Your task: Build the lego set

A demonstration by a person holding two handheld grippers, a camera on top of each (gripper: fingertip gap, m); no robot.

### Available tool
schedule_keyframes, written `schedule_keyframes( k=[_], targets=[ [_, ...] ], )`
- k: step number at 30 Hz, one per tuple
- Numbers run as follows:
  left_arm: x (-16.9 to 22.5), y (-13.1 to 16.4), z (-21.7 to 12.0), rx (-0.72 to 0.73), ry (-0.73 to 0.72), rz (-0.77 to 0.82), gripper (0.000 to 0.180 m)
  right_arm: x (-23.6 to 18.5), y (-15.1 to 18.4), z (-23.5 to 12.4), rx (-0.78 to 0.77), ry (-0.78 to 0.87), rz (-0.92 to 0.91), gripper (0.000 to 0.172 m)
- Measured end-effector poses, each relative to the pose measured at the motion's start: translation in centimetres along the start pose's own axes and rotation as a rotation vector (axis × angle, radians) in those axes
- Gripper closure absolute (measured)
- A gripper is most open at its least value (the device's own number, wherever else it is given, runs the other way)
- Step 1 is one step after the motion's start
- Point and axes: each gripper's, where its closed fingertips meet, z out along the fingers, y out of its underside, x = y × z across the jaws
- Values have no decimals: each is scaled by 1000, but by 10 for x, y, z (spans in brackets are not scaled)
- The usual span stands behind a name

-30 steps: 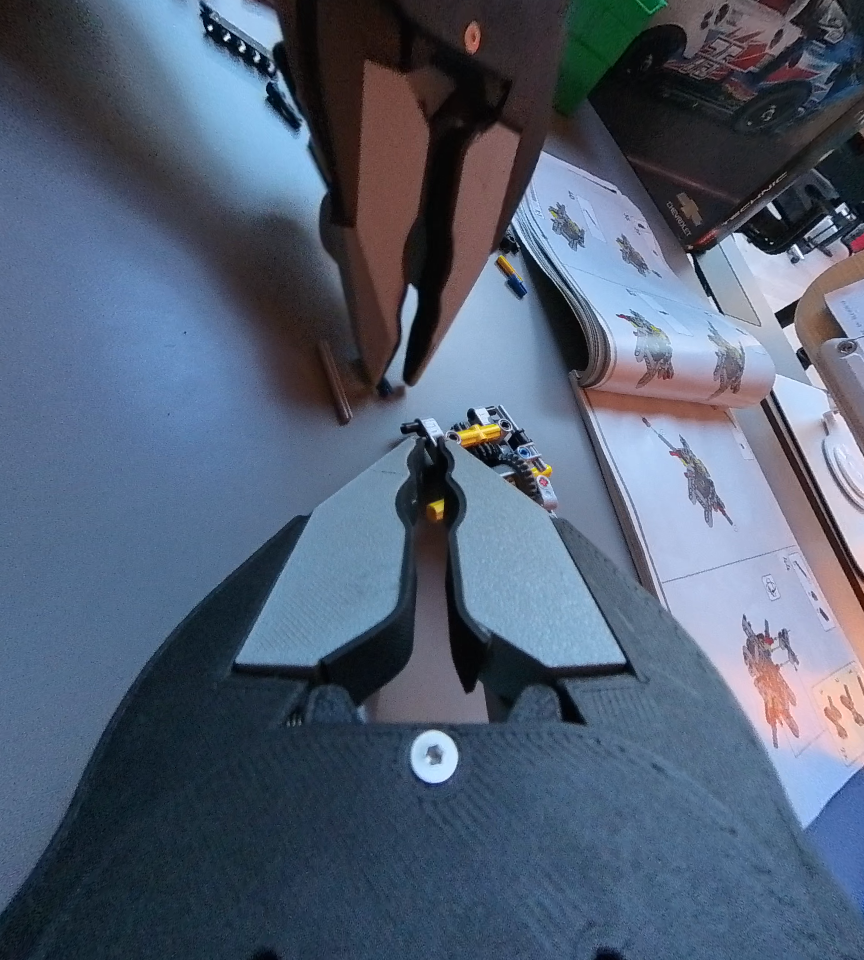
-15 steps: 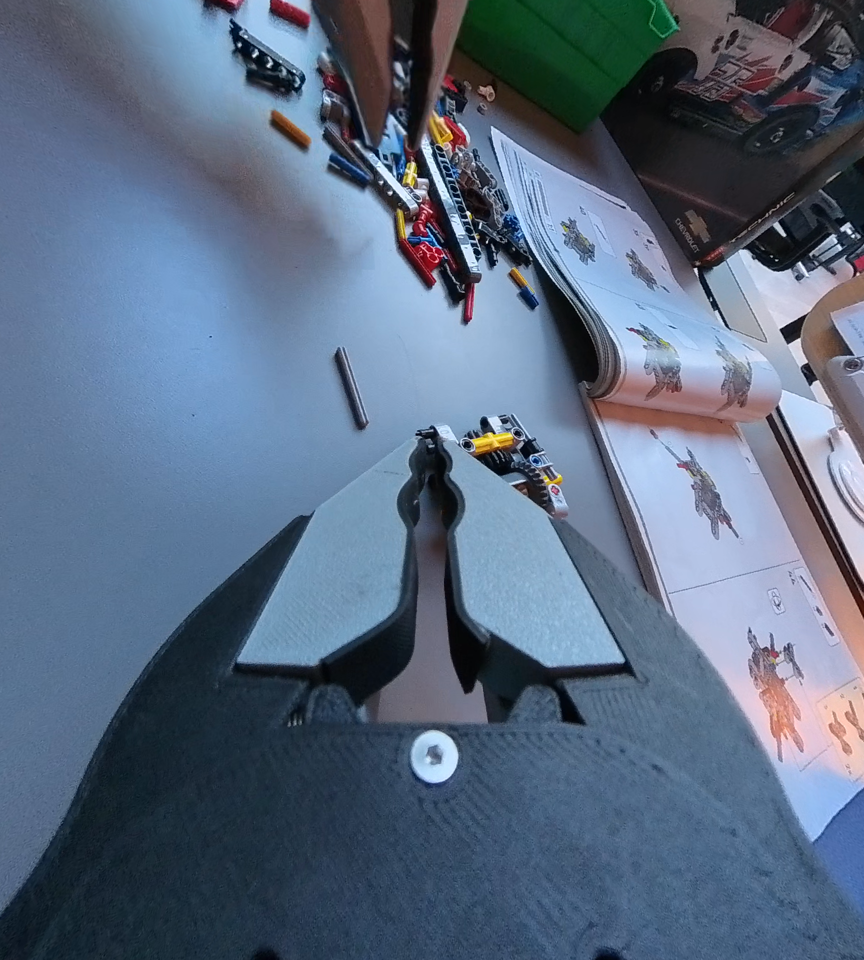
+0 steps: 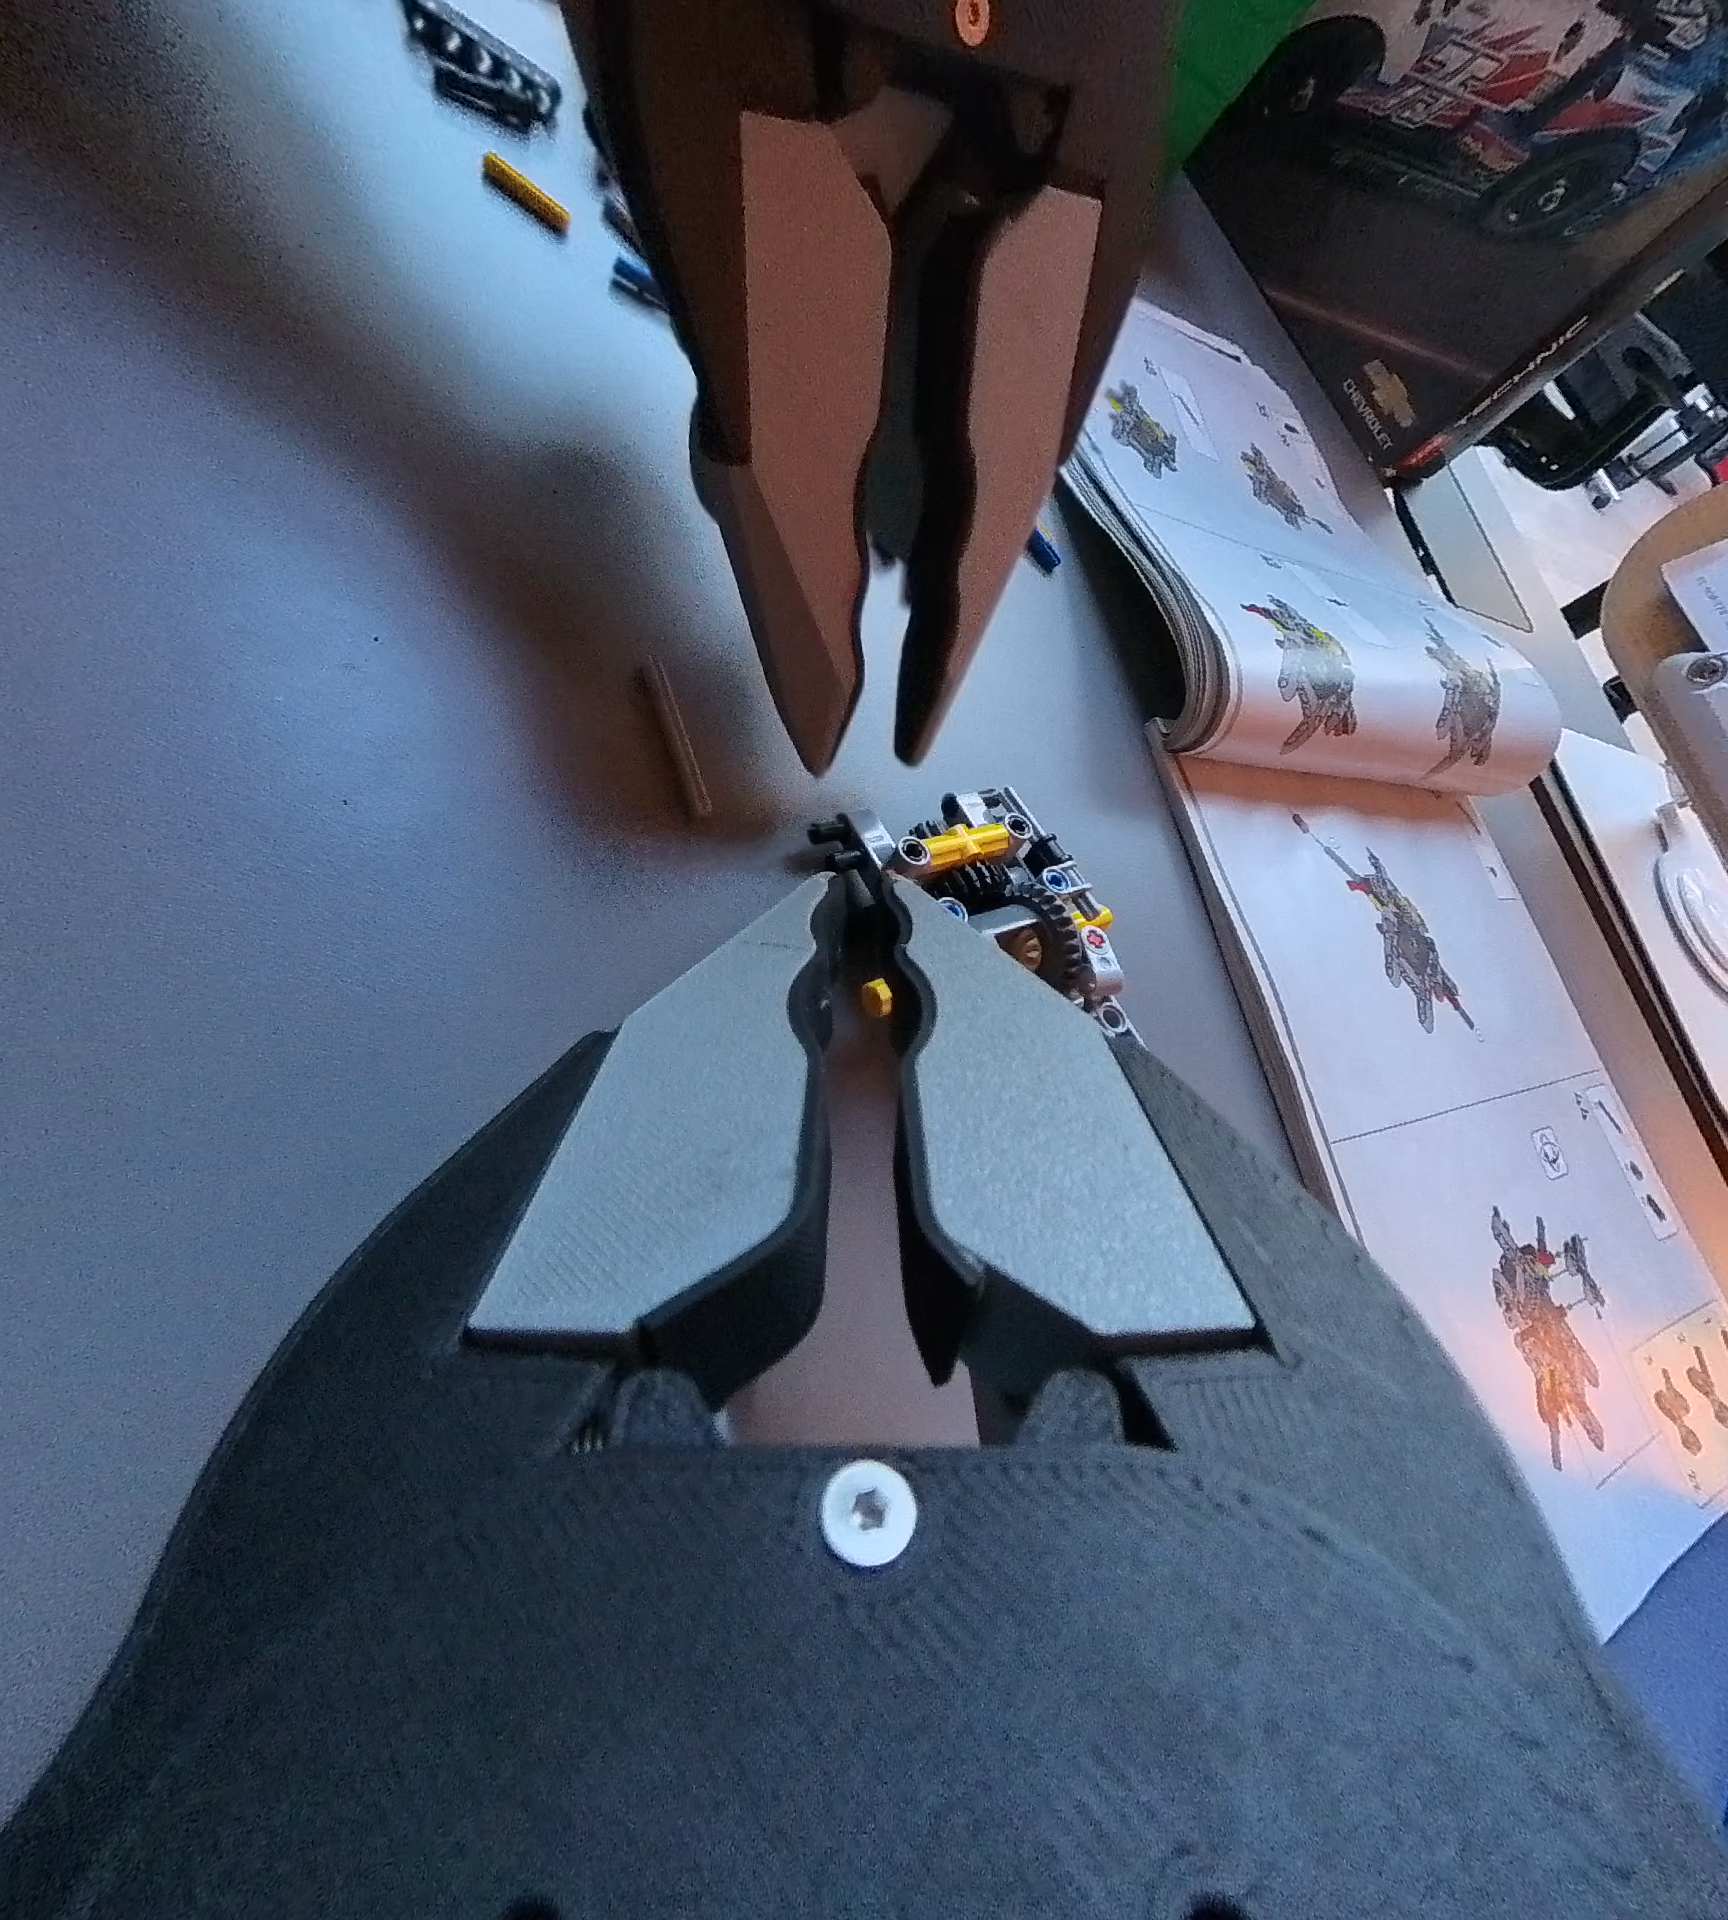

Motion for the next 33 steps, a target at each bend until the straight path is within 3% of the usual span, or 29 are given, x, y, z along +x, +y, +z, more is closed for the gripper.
schedule_keyframes(
  k=[9,13,33],
  targets=[
    [11,-8,17,21,95,-25,168,3,0,3,-21,34,-13,169],
    [16,-8,16,22,115,-49,159,9,3,0,-20,50,19,168],
    [9,-15,22,43,34,-40,166,13,14,3,-69,55,29,172]
  ],
)
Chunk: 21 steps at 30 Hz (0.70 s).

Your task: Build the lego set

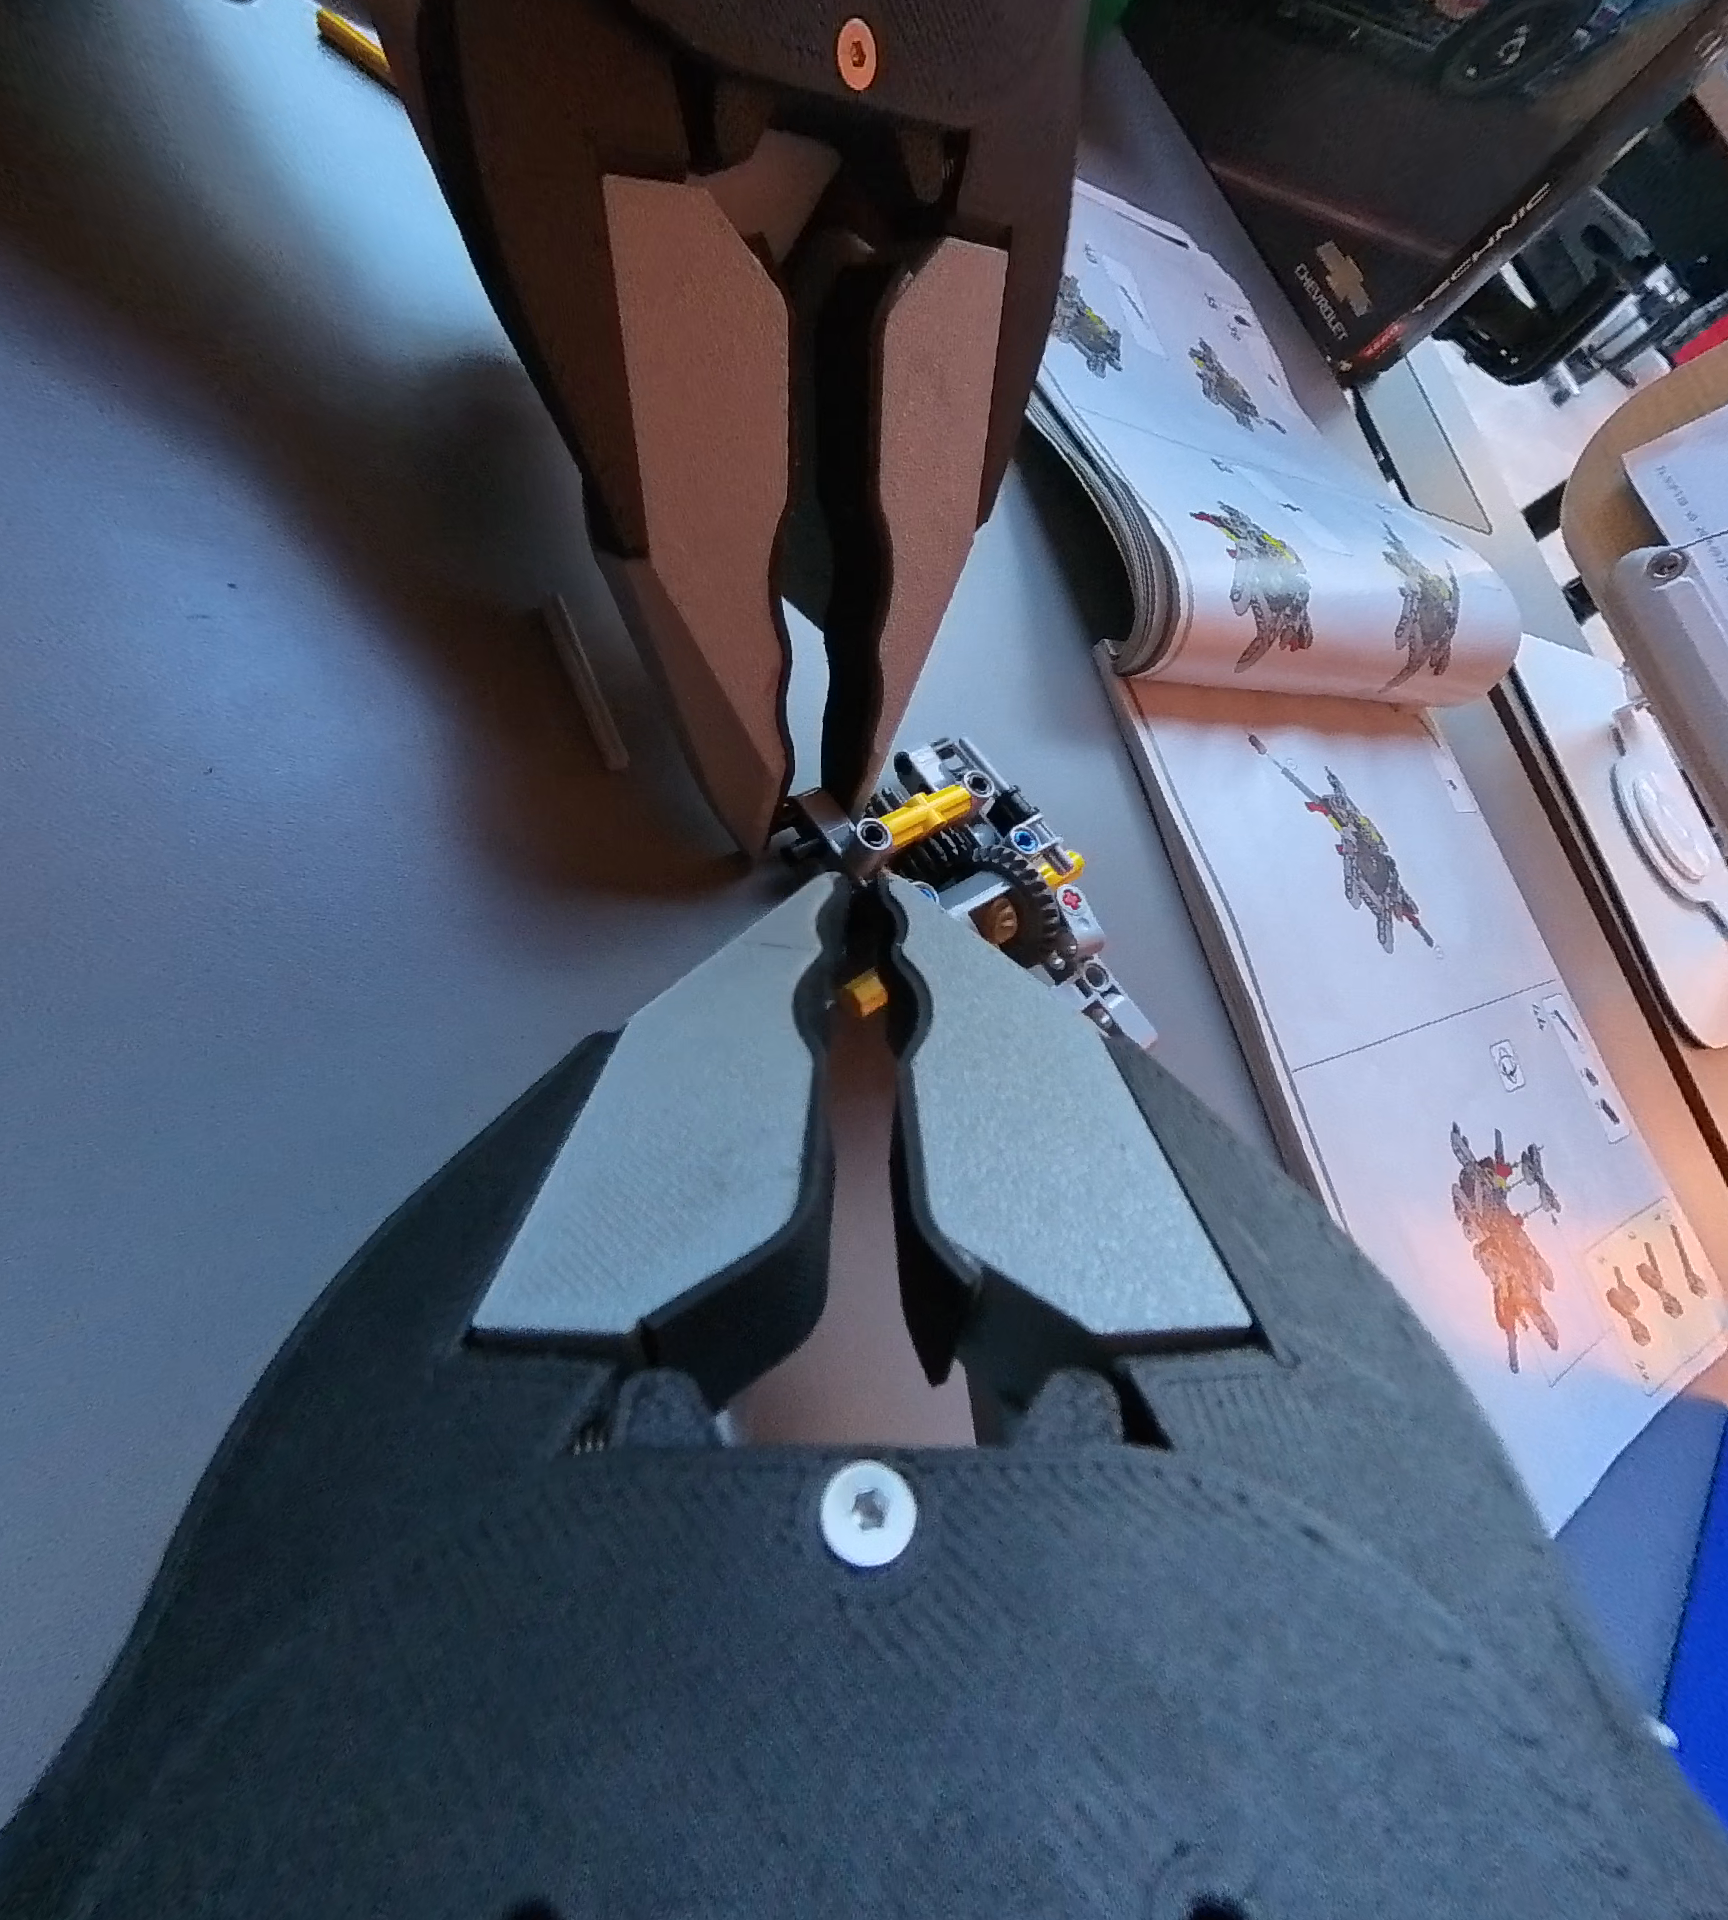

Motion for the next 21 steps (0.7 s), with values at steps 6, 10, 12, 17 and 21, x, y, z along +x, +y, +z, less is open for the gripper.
schedule_keyframes(
  k=[6,10,12,17,21],
  targets=[
    [0,0,0,2,10,-5,166,1,0,1,1,-4,-5,172],
    [0,1,0,0,14,-9,166,0,-1,2,3,-4,-17,172],
    [0,1,-1,0,14,-8,166,-1,-2,3,2,0,-34,172],
    [1,-3,0,16,9,-5,166,-20,4,12,-72,-77,-98,172],
    [-3,2,-2,1,6,-8,166,-14,-17,4,11,44,-210,172]
  ],
)
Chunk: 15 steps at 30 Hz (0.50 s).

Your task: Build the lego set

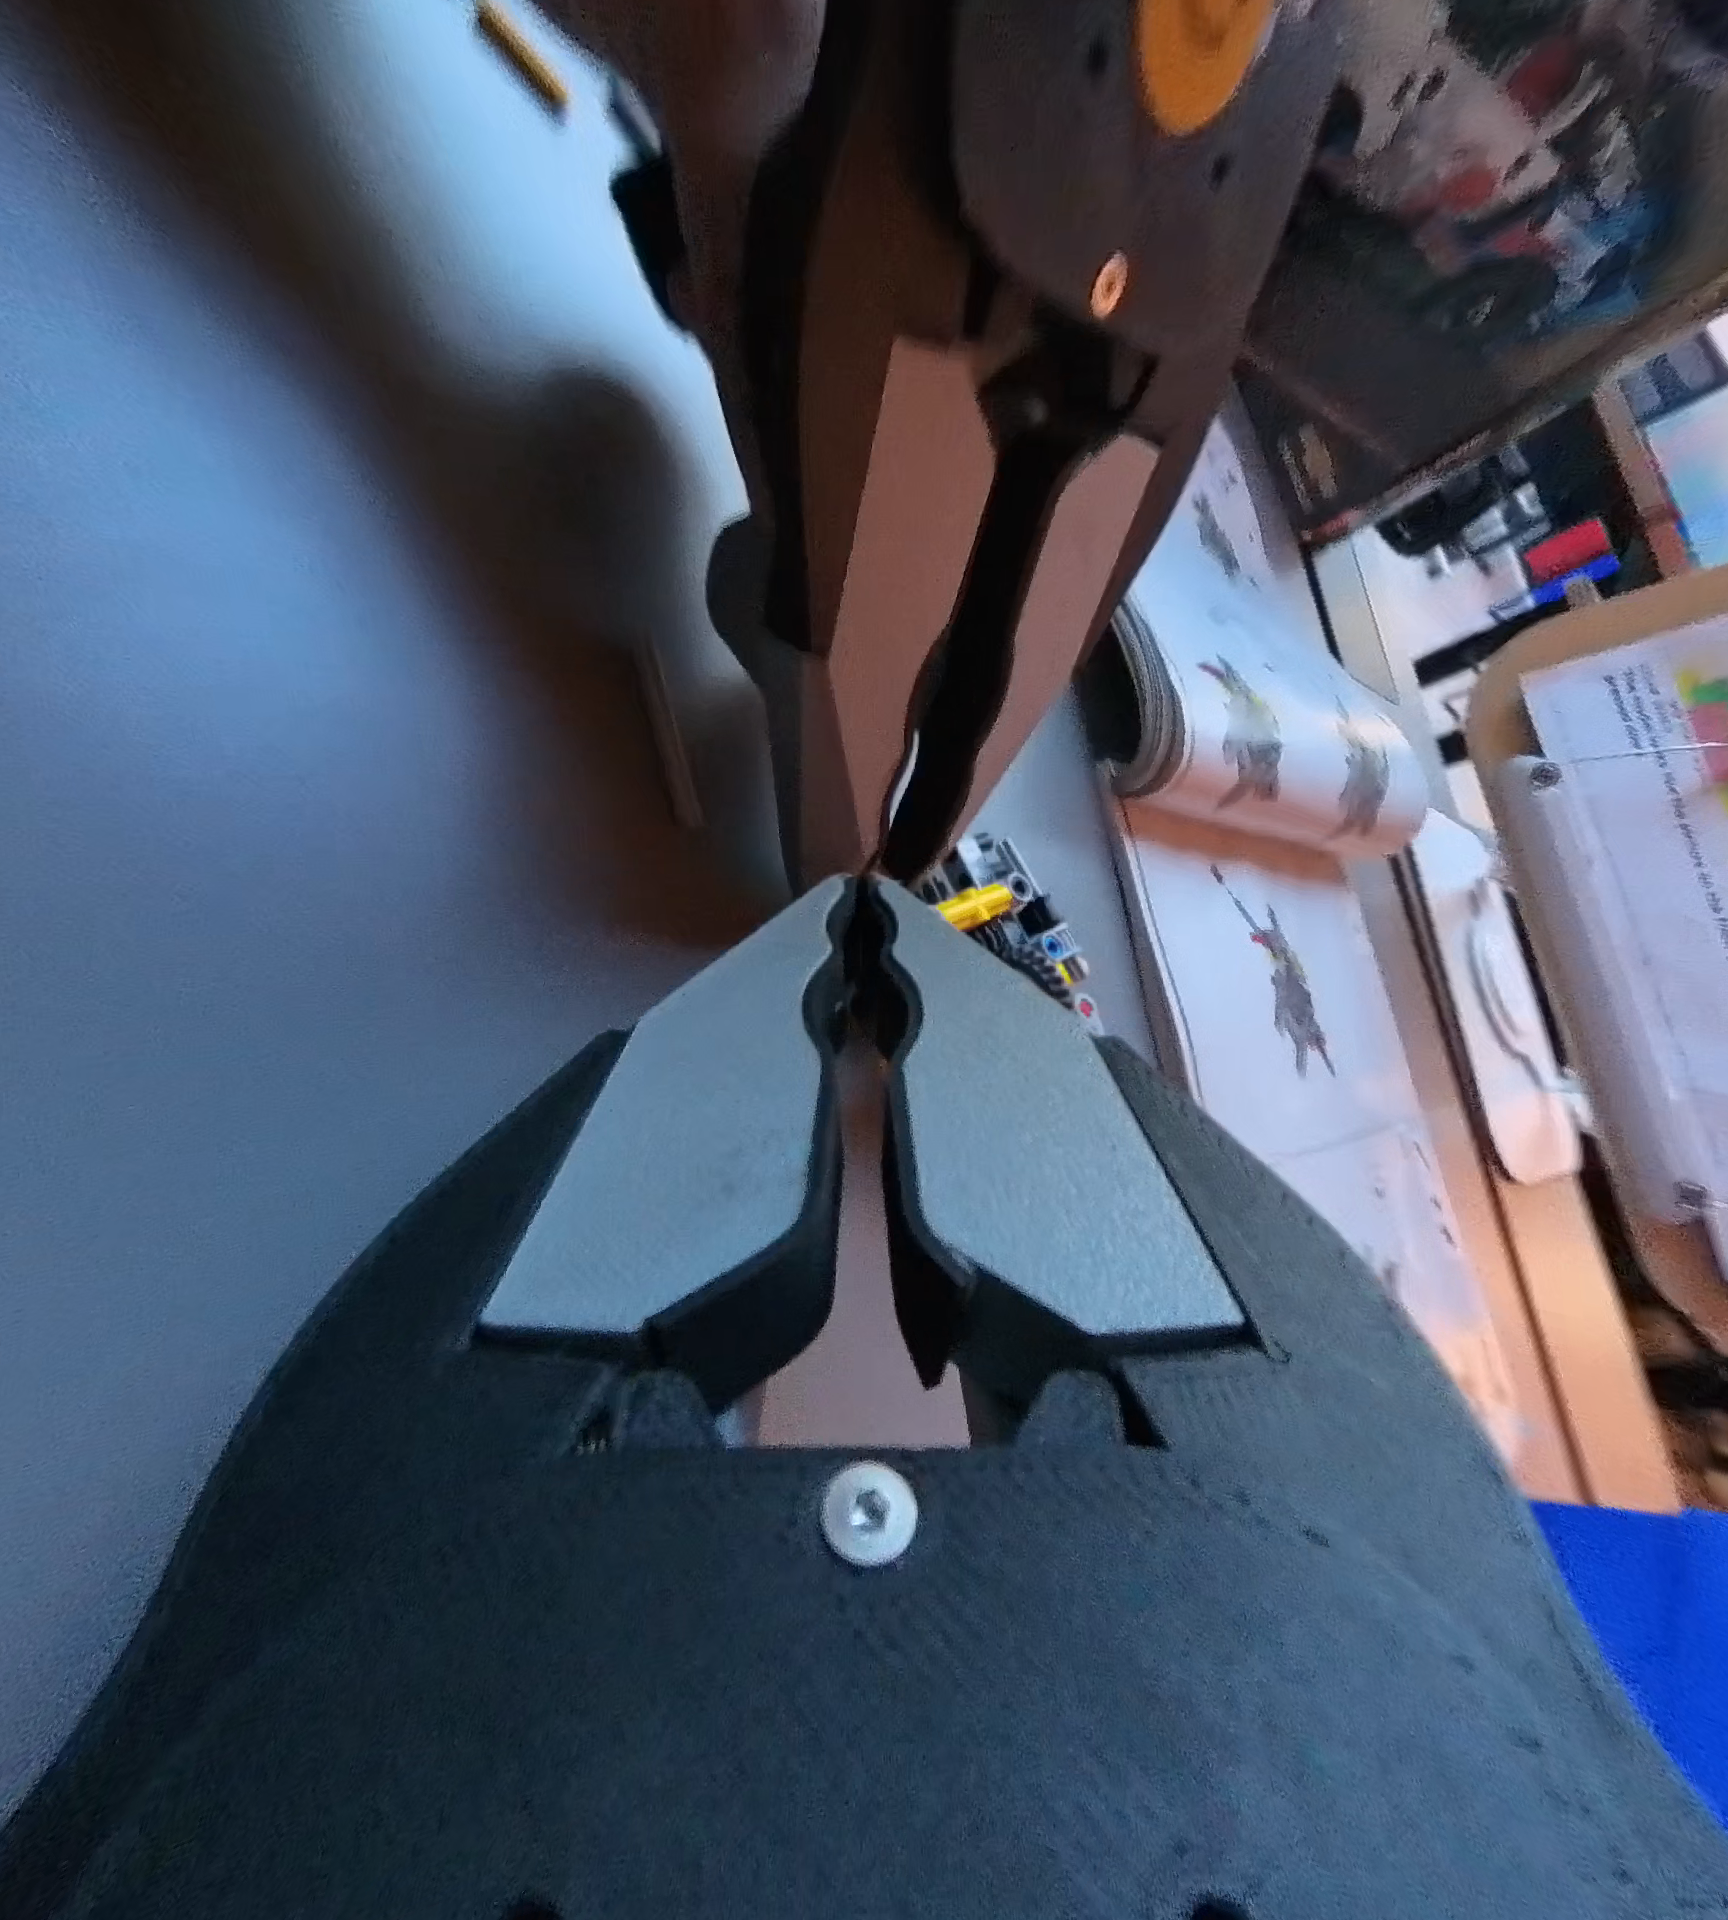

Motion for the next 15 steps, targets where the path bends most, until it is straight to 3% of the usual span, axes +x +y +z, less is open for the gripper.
schedule_keyframes(
  k=[8,15],
  targets=[
    [0,4,-4,-4,21,27,166,13,12,-8,37,-29,172,170],
    [4,3,-2,8,38,54,166,3,14,-3,6,-59,125,163]
  ],
)
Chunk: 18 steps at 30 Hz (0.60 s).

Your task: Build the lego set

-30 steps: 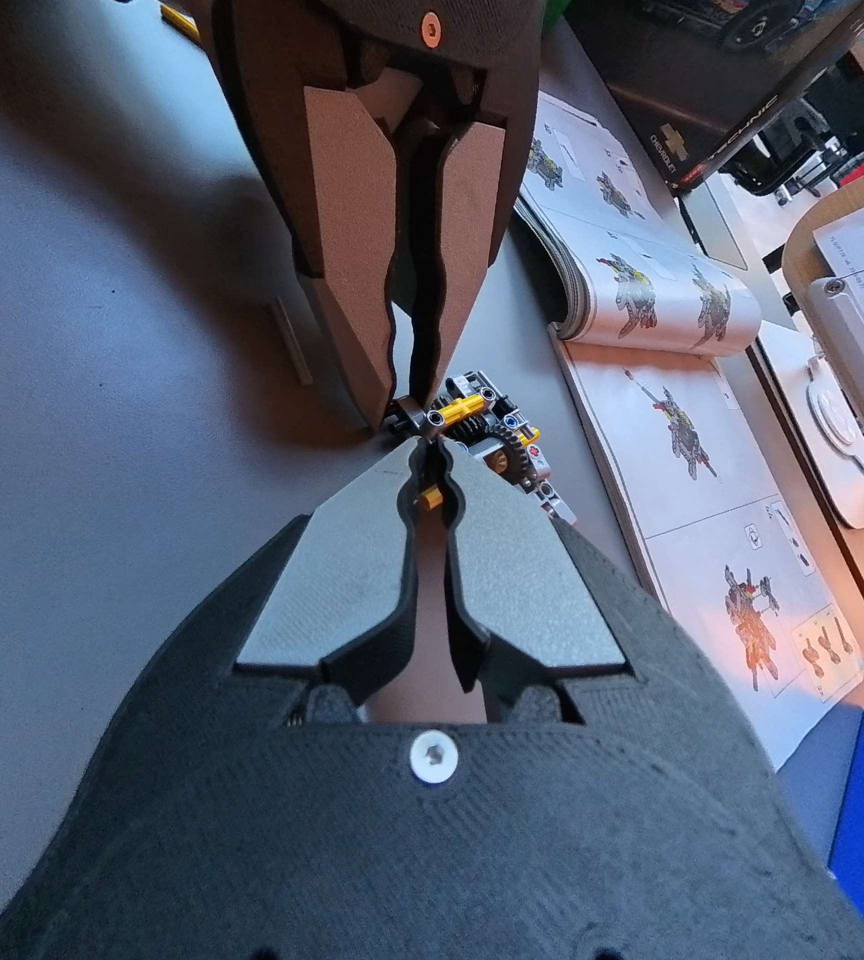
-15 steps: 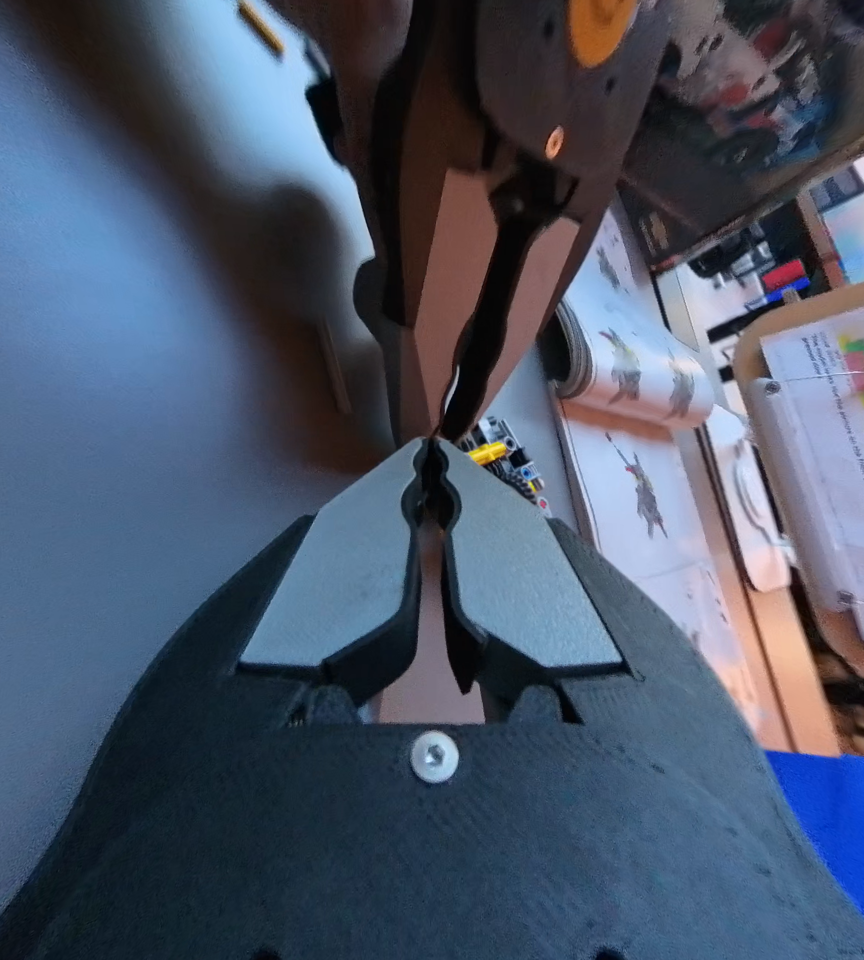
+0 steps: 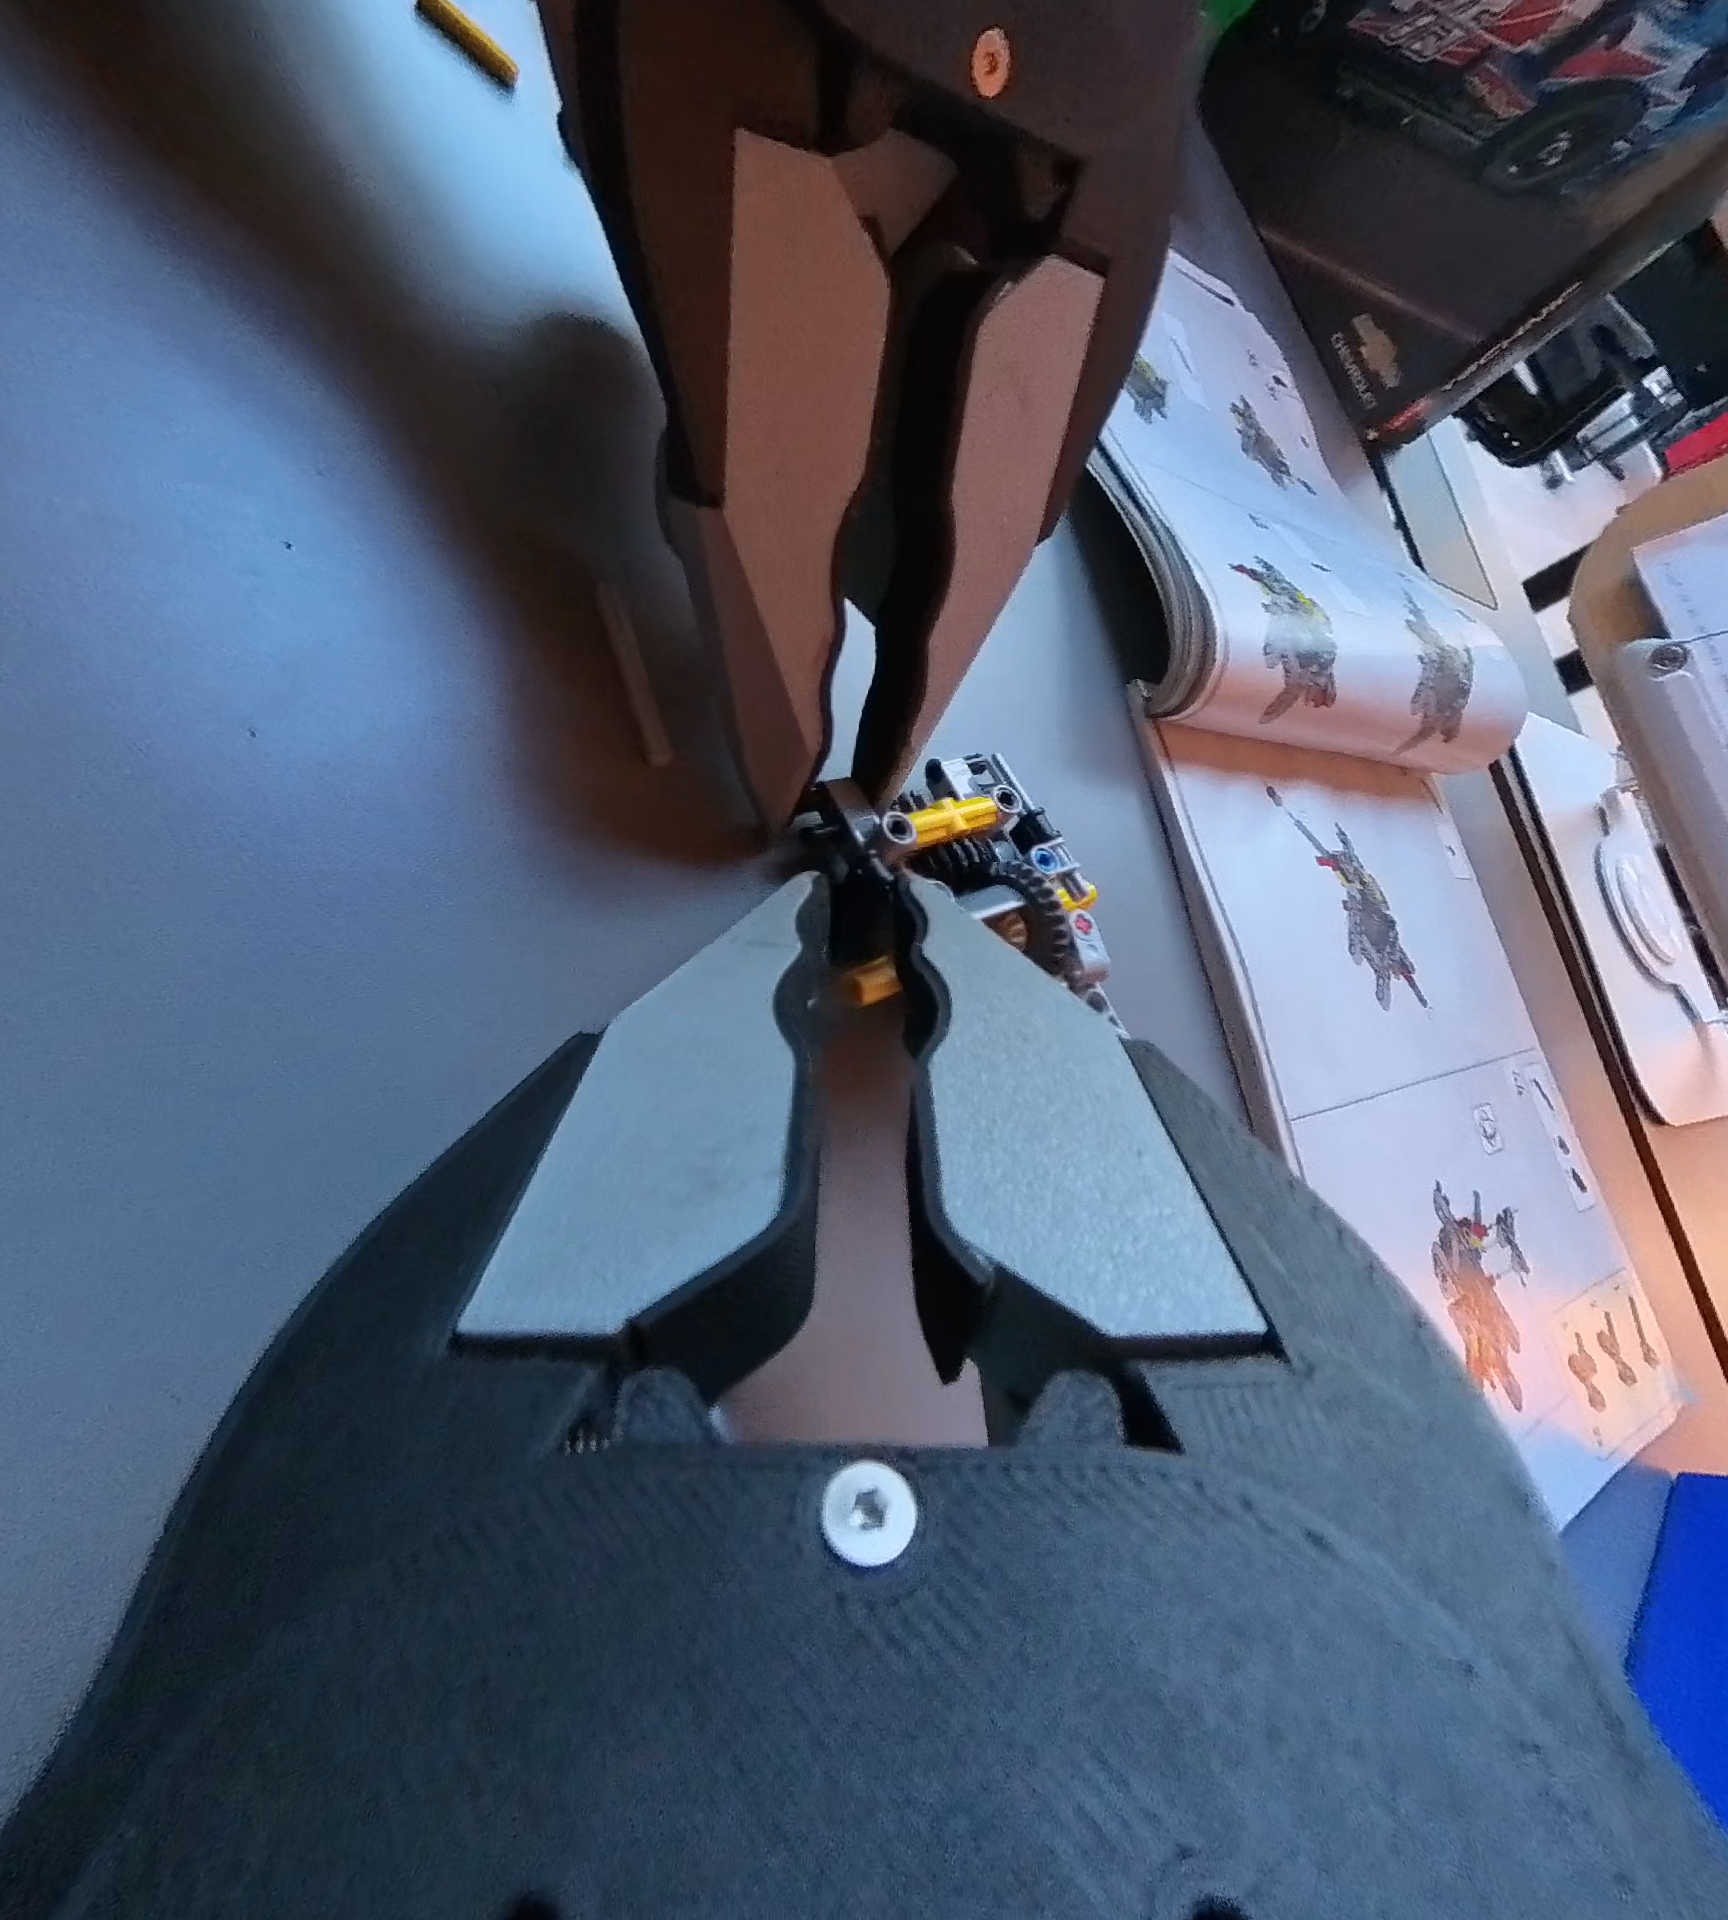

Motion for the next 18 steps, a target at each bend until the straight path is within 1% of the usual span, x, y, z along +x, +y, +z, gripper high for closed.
schedule_keyframes(
  k=[4,9,11,13,15,18],
  targets=[
    [-1,0,-1,-3,-7,5,166,0,0,1,-9,6,-7,162],
    [2,0,0,-4,4,9,166,2,-3,-1,5,24,-18,164],
    [2,0,0,-3,6,11,166,-1,-6,-1,25,8,-25,163],
    [3,0,0,-4,4,17,166,-3,-5,1,11,6,-37,163],
    [3,0,0,-4,5,19,166,-1,-5,1,7,25,-50,169],
    [3,0,0,-4,10,22,166,0,-5,2,15,18,-32,170]
  ],
)
